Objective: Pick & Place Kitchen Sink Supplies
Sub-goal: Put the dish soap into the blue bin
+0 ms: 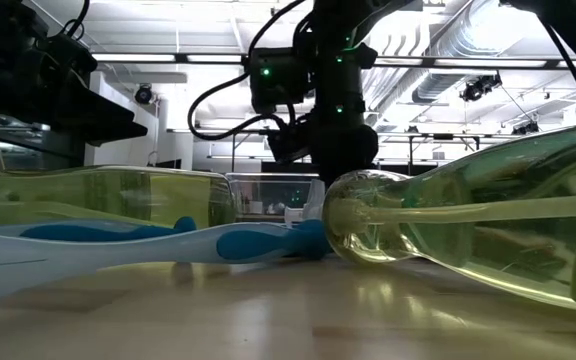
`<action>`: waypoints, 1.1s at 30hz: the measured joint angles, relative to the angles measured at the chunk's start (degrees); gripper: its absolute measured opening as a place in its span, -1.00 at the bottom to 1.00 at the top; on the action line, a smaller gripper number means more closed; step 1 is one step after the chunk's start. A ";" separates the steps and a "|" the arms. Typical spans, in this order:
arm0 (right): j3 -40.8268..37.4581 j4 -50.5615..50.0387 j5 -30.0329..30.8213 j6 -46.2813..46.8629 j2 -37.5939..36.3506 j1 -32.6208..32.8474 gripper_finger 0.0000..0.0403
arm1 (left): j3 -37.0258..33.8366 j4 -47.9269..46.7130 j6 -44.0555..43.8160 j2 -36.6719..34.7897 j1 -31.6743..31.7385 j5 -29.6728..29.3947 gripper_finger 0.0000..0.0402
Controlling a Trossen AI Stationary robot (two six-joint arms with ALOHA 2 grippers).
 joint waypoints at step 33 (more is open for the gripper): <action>0.65 5.77 6.75 -4.91 -3.42 4.74 0.31 | 0.00 0.00 0.00 0.00 0.00 -0.01 0.39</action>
